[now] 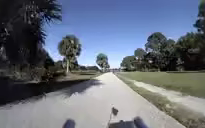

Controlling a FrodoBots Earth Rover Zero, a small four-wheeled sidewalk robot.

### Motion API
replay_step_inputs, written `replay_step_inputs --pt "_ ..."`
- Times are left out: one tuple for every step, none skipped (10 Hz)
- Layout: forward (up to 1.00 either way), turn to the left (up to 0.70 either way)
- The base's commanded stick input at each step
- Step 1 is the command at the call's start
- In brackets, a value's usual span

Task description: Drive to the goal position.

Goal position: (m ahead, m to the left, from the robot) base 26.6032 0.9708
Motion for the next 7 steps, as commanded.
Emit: replay_step_inputs --pt "0.70 0.00" --pt "0.70 0.00" --pt "0.70 0.00" --pt "0.70 0.00" --pt "0.70 0.00" --pt "0.70 0.00" --pt "0.70 0.00"
